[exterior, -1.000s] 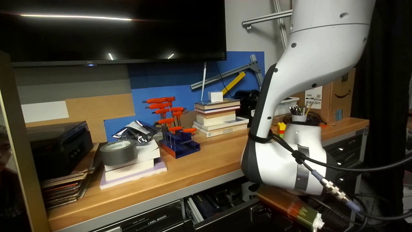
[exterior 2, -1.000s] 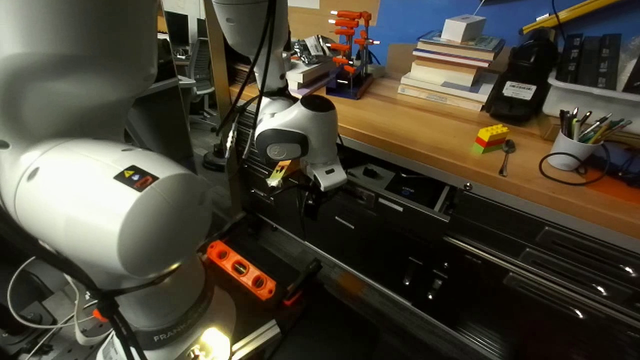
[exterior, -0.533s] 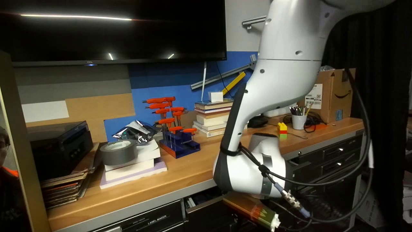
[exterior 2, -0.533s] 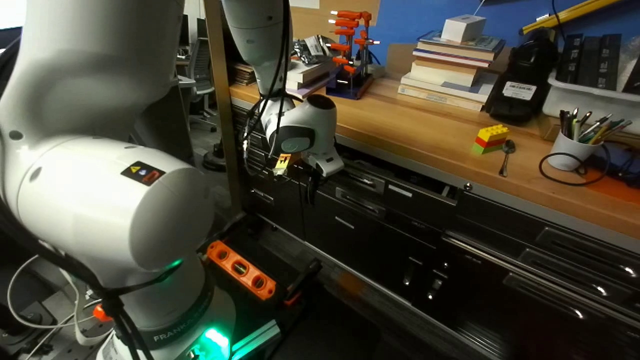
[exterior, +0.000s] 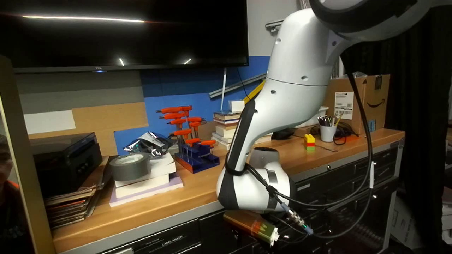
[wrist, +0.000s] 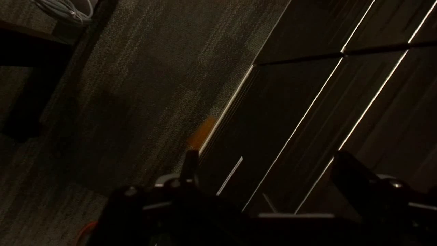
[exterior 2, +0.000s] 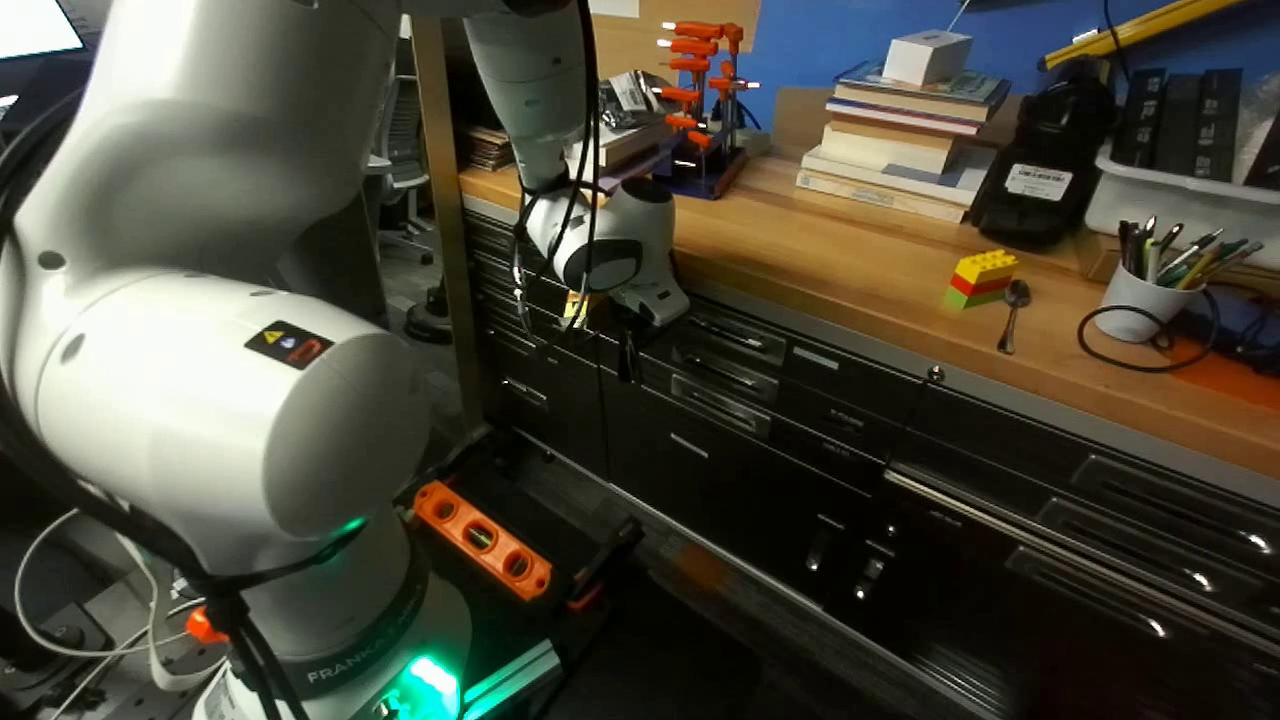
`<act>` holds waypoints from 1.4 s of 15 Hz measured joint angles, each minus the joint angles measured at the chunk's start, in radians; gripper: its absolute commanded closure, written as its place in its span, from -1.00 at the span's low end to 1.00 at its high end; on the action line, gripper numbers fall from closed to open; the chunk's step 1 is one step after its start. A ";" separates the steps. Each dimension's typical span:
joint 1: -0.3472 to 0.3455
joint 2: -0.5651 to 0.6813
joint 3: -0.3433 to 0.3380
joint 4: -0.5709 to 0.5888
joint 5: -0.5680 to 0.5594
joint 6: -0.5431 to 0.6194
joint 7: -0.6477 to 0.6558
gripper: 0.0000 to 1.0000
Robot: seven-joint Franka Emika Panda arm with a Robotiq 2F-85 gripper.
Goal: Put the black objects in the drawer and close it
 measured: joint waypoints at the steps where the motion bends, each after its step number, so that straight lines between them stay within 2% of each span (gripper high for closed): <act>1: -0.002 0.000 0.001 0.001 -0.011 -0.004 0.002 -1.00; 4: -0.003 -0.002 -0.013 0.003 -0.074 -0.035 0.021 -1.00; 6: 0.002 -0.011 -0.048 -0.013 -0.142 -0.076 0.054 -1.00; 9: 0.008 -0.068 -0.115 -0.101 -0.268 -0.138 0.094 -1.00; 15: -0.034 -0.339 -0.181 -0.376 -0.499 -0.212 0.054 -1.00; 21: -0.144 -0.660 -0.174 -0.539 -0.696 -0.377 -0.094 -1.00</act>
